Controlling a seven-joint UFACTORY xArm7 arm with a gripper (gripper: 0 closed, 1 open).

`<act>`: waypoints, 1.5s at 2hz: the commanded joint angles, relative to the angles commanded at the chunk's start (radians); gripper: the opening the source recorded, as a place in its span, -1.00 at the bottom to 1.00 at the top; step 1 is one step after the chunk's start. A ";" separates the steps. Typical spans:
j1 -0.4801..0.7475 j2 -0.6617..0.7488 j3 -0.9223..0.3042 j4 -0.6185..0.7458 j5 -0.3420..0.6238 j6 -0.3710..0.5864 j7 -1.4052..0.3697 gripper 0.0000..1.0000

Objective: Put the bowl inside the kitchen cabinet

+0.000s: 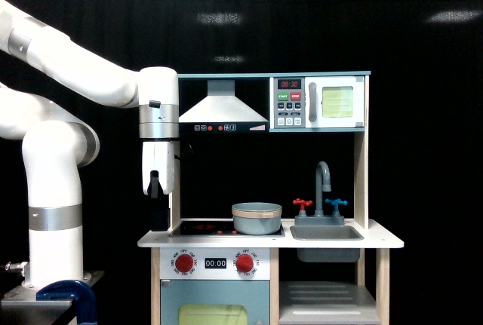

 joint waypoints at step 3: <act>0.123 0.256 -0.026 0.076 0.085 -0.402 -0.016 1.00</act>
